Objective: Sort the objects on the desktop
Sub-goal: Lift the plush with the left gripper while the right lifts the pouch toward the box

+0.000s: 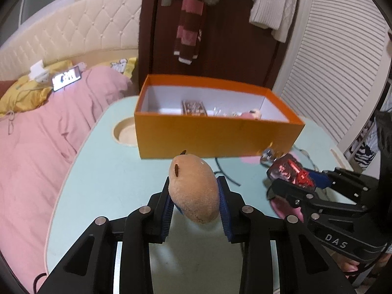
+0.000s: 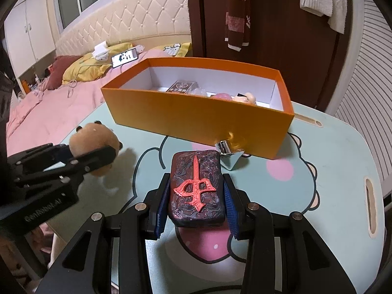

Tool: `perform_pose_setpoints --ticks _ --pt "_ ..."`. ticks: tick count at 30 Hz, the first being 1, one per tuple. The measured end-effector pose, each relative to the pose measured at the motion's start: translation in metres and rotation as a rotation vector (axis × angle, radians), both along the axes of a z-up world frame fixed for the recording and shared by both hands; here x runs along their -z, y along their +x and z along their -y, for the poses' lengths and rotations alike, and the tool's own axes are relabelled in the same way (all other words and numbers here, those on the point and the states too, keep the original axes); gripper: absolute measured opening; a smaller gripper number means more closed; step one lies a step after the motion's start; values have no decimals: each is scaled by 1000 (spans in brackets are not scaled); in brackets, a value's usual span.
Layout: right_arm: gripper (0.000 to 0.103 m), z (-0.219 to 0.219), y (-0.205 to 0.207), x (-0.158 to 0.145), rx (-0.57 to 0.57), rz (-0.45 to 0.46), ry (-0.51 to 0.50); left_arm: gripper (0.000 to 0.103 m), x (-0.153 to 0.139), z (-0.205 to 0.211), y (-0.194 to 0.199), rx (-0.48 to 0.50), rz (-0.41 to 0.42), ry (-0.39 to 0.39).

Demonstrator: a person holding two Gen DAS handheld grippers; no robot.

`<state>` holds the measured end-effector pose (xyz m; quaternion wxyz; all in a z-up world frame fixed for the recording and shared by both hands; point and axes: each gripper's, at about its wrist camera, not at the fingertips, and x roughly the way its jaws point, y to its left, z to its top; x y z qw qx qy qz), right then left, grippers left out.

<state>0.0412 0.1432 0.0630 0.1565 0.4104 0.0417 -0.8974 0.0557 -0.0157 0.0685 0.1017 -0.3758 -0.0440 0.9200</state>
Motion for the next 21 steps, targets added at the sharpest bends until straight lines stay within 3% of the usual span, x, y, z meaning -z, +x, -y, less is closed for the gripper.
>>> perform_pose_setpoints --ticks 12,21 --pt "41 -9 0 -19 39 -29 -31 31 -34 -7 -4 55 -38 48" --pt "41 -19 -18 -37 81 -49 -46 32 -63 -18 -38 83 -97 56"
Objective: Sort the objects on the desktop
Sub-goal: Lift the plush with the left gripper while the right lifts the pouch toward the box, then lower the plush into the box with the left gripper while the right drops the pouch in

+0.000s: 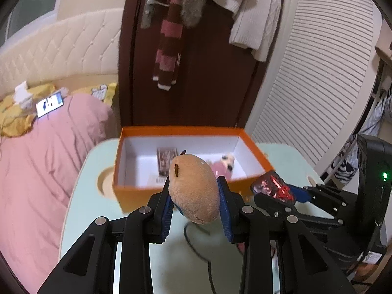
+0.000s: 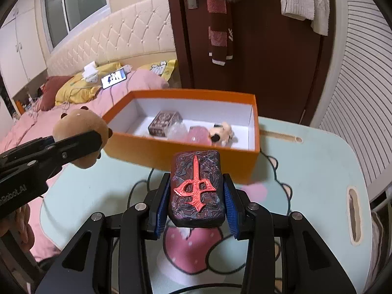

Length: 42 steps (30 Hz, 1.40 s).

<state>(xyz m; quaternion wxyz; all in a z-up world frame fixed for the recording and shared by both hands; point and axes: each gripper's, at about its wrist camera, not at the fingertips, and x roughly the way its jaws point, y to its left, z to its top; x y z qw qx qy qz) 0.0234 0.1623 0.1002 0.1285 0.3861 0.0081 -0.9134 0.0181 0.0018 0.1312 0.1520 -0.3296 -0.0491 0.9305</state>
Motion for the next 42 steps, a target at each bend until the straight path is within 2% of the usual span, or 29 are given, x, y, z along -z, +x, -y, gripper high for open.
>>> perform_pose_setpoints --ticks 6,12,22,38,41,42 --pt "41 0 -21 -19 8 -42 -5 32 -9 -3 -29 -9 -31 -4" --pt "41 3 -51 -26 16 -61 -13 32 0 -5 -63 -41 -13 -29" --pt "41 9 -95 -13 26 -28 -22 32 16 -10 -92 -64 34 -43" --pt "41 19 -116 3 14 10 -11 32 29 -5 -106 -86 76 -46" --pt "41 19 -118 4 12 15 -20 38 31 -4 -107 -109 77 -58" --pt "41 18 -119 4 11 18 -23 45 32 -3 -107 -116 76 -62"
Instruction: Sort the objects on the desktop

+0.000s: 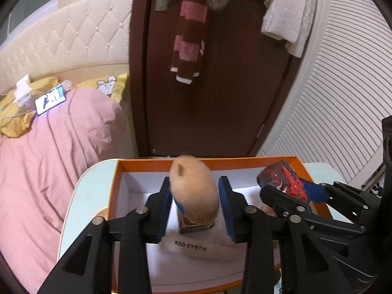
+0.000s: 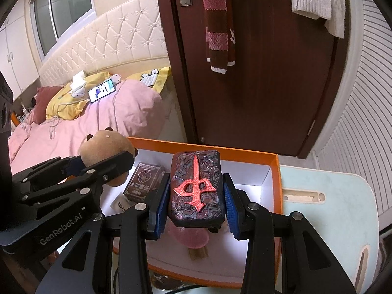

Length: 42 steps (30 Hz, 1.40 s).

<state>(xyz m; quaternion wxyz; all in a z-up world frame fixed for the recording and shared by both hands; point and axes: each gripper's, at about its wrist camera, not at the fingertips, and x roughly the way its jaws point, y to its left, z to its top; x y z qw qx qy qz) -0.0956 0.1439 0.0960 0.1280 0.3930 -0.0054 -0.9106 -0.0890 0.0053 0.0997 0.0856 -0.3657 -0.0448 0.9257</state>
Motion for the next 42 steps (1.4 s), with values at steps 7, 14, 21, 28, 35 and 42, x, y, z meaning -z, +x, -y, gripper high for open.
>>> perform_pose_setpoints --ticks 7,14,21,28,35,42 --pt "43 -8 2 -1 38 -13 -9 60 -3 3 7 -3 -18 0" --pt "43 -6 13 -5 42 -31 28 66 -10 6 23 1 -31 14" --pt "43 -4 33 -15 44 -61 58 70 -19 14 48 -7 -44 17" --pt "43 -6 61 -24 46 -79 59 70 -21 19 83 -2 -38 11" --pt "43 -9 92 -19 40 -66 91 71 0 16 117 23 18 -8" --pt "62 -20 118 17 41 30 147 72 39 9 126 33 116 -52"
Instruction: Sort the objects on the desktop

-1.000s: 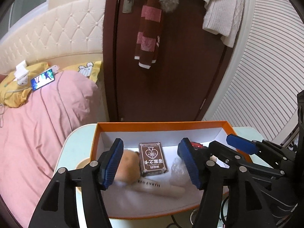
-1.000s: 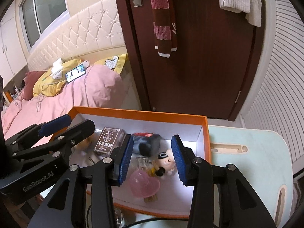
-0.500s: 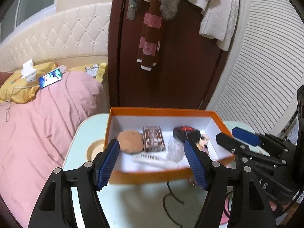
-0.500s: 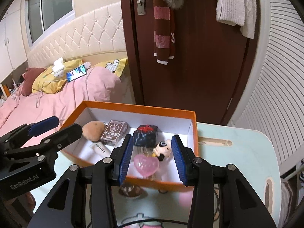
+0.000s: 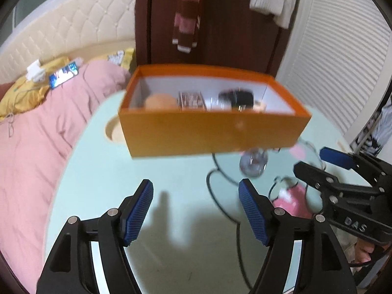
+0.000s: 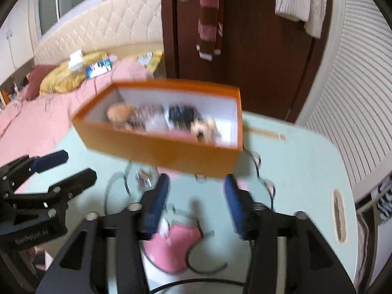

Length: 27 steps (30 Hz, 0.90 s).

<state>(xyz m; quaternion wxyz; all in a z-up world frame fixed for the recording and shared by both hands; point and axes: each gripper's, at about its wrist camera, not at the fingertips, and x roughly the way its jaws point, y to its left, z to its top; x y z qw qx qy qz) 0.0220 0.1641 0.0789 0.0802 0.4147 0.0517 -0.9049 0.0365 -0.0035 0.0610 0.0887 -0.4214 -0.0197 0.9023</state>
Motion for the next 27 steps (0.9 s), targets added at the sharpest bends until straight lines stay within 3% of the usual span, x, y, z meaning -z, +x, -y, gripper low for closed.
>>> perform_pose_setpoints --ticks 3,6,9,15,27 --pt "64 -6 8 18 8 36 -8 72 12 -1 -3 -9 25 -21" --pt "64 -3 12 31 4 46 25 78 17 -3 -4 -18 9 -72" --pt "64 -3 15 34 12 32 30 100 21 -10 -6 3 27 -91" --pt "80 -12 13 39 69 10 -27 102 24 -13 -2 -5 -5 -106" --pt "85 -13 12 43 91 9 -26 102 25 -10 -1 -5 -14 -103"
